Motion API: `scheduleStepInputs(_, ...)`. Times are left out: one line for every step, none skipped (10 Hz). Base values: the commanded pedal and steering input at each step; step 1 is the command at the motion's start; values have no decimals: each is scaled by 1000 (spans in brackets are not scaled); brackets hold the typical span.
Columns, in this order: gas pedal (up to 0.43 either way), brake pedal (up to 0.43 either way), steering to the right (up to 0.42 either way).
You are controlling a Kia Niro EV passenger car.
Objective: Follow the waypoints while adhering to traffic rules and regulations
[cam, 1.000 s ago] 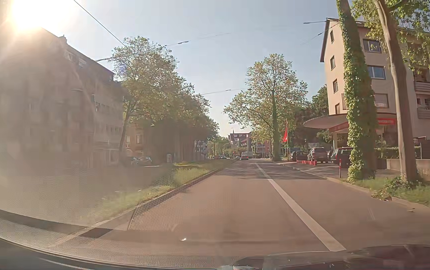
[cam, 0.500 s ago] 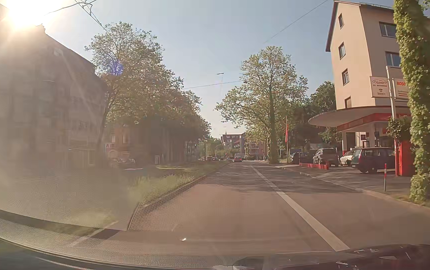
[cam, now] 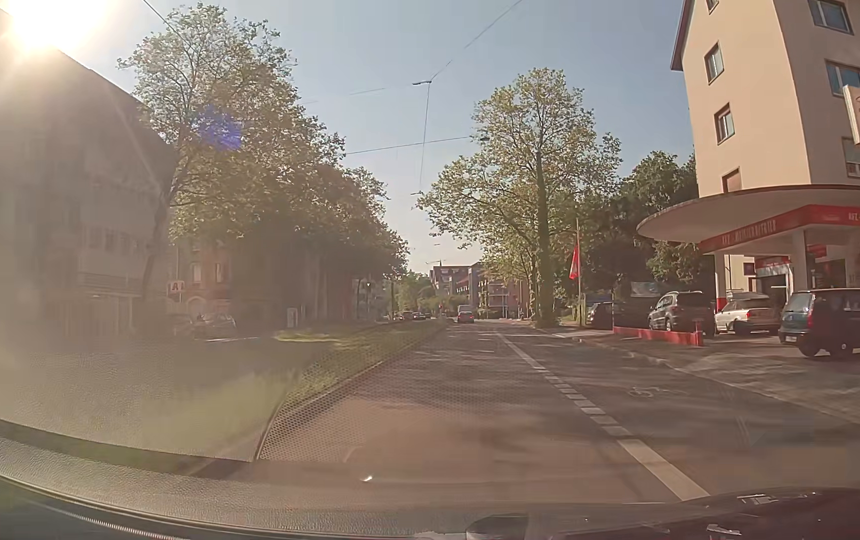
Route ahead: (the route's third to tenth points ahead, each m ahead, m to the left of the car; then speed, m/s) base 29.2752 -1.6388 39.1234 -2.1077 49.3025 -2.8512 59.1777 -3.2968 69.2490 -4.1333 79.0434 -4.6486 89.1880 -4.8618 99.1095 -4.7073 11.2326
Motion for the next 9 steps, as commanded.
scheduleStepInputs(189, 0, 10)
scheduleStepInputs(189, 0, 10)
scheduleStepInputs(189, 0, 10)
scheduleStepInputs(189, 0, 10)
scheduleStepInputs(189, 0, 10)
scheduleStepInputs(177, 0, 10)
scheduleStepInputs(169, 0, 9)
scheduleStepInputs(169, 0, 9)
scheduleStepInputs(157, 0, 9)
